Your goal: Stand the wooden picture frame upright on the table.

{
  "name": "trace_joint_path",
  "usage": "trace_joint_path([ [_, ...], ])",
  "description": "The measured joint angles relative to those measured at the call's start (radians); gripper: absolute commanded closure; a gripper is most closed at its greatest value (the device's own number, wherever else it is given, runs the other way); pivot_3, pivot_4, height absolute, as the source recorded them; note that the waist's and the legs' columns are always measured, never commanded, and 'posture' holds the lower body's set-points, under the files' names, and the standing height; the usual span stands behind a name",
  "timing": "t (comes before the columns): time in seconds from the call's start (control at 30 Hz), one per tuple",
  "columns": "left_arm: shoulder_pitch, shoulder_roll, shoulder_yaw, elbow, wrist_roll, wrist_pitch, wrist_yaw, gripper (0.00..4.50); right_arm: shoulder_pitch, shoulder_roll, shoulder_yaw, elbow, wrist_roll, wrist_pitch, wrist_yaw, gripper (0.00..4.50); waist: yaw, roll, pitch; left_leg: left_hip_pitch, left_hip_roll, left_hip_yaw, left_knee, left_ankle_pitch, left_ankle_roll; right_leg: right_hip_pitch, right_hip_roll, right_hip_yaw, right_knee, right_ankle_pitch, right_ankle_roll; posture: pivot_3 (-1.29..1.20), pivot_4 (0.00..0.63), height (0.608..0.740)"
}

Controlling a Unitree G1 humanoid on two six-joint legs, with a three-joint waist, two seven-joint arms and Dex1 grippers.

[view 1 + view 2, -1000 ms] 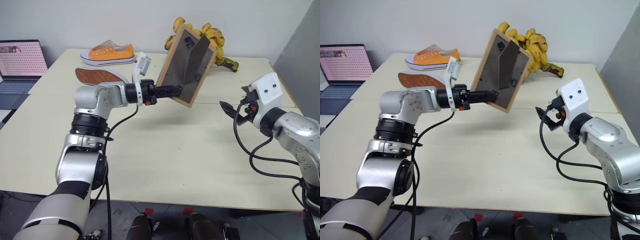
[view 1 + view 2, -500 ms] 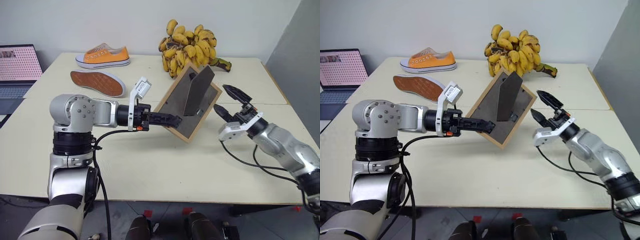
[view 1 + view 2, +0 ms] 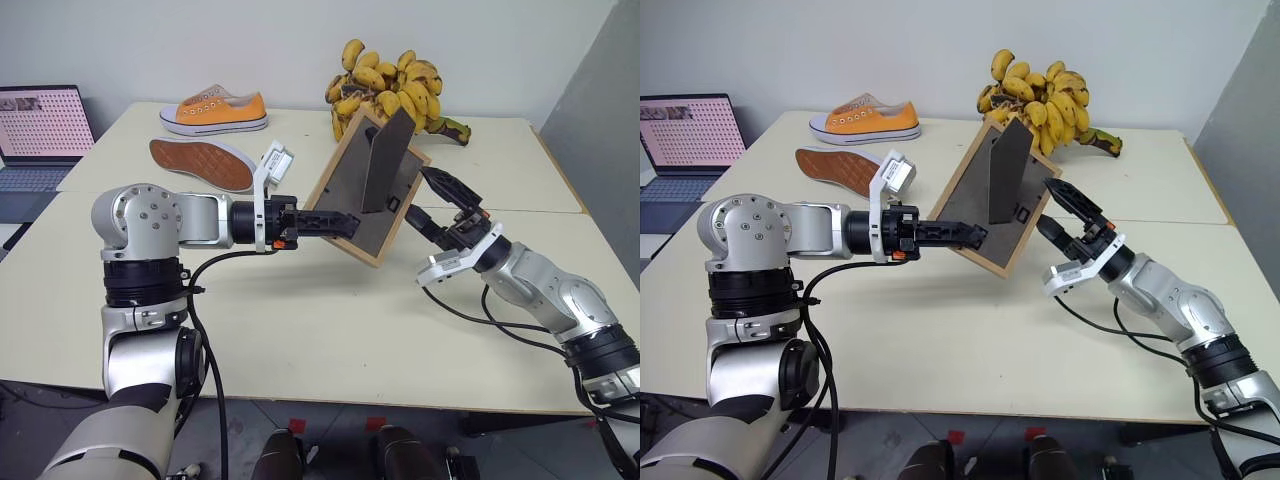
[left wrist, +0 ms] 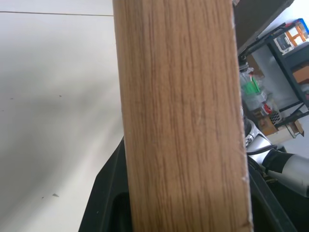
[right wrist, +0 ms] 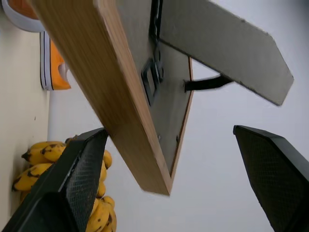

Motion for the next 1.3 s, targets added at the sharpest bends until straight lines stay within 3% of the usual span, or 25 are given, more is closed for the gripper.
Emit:
trace_joint_path([
  [0.2, 0.0, 0.004, -0.03, 0.0, -0.064, 0.0, 0.021, 3.19, -0.056, -0.002, 0.0, 0.081, -0.027, -0.039, -0.01, 0.13, 0.001, 0.0, 0.0, 0.0, 0.0, 0.0, 0.0, 0.0, 0.0, 0.0, 0.0, 0.0, 0.0, 0.0, 0.0, 0.0, 0.15, 0.74],
  [0.3, 0.0, 0.005, -0.034, 0.0, -0.08, 0.0, 0.028, 3.19, -0.065, -0.011, 0.0, 0.113, -0.027, -0.059, -0.02, 0.6, 0.001, 0.0, 0.0, 0.0, 0.0, 0.0, 0.0, 0.0, 0.0, 0.0, 0.0, 0.0, 0.0, 0.0, 0.0, 0.0, 0.15, 0.74],
  [0.6, 0.0, 0.011, -0.034, 0.001, -0.094, 0.0, 0.051, 3.19, -0.065, -0.017, -0.001, 0.143, -0.028, -0.089, -0.04, 2.68, 0.0, 0.0, 0.0, 0.0, 0.0, 0.0, 0.0, 0.0, 0.0, 0.0, 0.0, 0.0, 0.0, 0.0, 0.0, 0.0, 0.15, 0.74],
  [0.67, 0.001, 0.011, -0.031, 0.006, -0.105, 0.0, 0.049, 3.19, -0.065, -0.017, -0.002, 0.142, -0.029, -0.09, -0.045, 2.88, 0.0, 0.0, 0.0, 0.0, 0.0, 0.0, 0.0, 0.0, 0.0, 0.0, 0.0, 0.0, 0.0, 0.0, 0.0, 0.0, 0.15, 0.74],
  [1.23, 0.001, 0.031, -0.035, 0.026, -0.145, 0.0, 0.048, 3.19, -0.064, -0.016, -0.003, 0.123, -0.054, -0.075, -0.067, 2.99, 0.001, 0.0, 0.0, 0.0, 0.0, 0.0, 0.0, 0.0, 0.0, 0.0, 0.0, 0.0, 0.0, 0.0, 0.0, 0.0, 0.15, 0.74],
  [1.3, 0.001, 0.03, -0.035, 0.026, -0.145, 0.0, 0.048, 2.49, -0.064, -0.016, -0.002, 0.123, -0.054, -0.074, -0.066, 3.0, 0.0, 0.0, 0.0, 0.0, 0.0, 0.0, 0.0, 0.0, 0.0, 0.0, 0.0, 0.0, 0.0, 0.0, 0.0, 0.0, 0.15, 0.74],
])
